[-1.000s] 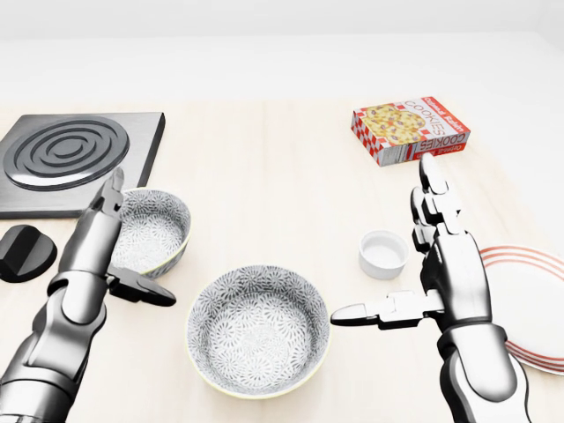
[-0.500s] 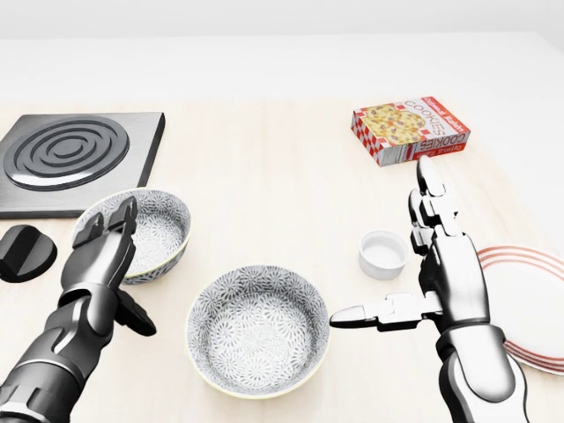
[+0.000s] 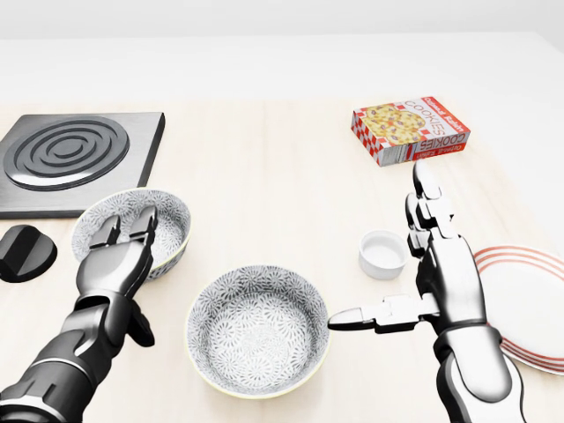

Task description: Pick the akita bowl from table center and place it on the plate.

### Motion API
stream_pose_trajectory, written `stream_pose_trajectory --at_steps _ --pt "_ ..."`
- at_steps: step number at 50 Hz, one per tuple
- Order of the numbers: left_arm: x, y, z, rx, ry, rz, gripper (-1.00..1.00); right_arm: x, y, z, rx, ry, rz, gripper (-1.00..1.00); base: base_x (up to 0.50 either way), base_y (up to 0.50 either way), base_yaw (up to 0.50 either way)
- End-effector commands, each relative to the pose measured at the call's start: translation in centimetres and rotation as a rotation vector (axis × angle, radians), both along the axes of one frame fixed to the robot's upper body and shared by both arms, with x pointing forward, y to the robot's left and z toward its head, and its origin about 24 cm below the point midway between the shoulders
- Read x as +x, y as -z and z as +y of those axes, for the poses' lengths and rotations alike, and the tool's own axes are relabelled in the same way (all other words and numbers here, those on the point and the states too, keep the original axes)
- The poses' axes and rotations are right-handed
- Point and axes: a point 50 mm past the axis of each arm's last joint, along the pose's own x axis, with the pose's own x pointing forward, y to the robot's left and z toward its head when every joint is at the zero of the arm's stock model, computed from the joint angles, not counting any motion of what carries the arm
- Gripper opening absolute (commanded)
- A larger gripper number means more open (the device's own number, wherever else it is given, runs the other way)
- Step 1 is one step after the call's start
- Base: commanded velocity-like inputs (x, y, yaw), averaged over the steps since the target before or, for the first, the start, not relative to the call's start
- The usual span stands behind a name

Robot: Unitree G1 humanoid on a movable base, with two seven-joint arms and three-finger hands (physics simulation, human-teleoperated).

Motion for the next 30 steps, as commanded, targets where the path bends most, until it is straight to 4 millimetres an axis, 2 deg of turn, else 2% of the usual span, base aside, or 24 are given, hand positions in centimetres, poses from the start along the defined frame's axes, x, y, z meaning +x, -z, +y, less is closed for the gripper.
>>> stream_pose_trajectory --at_steps 1,6,7,8,9,10,30 --pt "-0.41 0.83 -0.62 0.023 0.031 0.041 1.0 -0.09 0.28 -0.03 0.001 -0.001 0.011 1.0 0.0 0.0 0.0" --pt "-0.2 0.61 -0.5 0.005 0.026 0.063 1.0 -0.13 0.44 0.04 0.002 -0.004 0.018 1.0 0.0 0.0 0.0" --pt "-0.21 0.61 -0.47 0.004 0.024 0.062 0.54 -0.13 0.45 0.04 0.003 -0.004 0.018 1.0 0.0 0.0 0.0" --pt "-0.23 0.65 -0.41 -0.001 0.021 0.066 -0.32 -0.13 0.46 0.03 0.003 -0.004 0.018 1.0 0.0 0.0 0.0" --pt "-0.25 0.68 -0.37 -0.013 0.014 0.07 -0.7 -0.12 0.46 0.03 0.003 -0.004 0.018 1.0 0.0 0.0 0.0" --pt "-0.27 0.71 -0.34 -0.027 0.008 0.073 -0.99 -0.11 0.47 0.03 0.004 -0.003 0.019 1.0 0.0 0.0 0.0" --pt "-0.57 1.22 -0.73 -0.105 -0.017 0.087 -1.0 -0.18 0.87 0.37 0.012 -0.023 0.035 1.0 0.0 0.0 0.0"
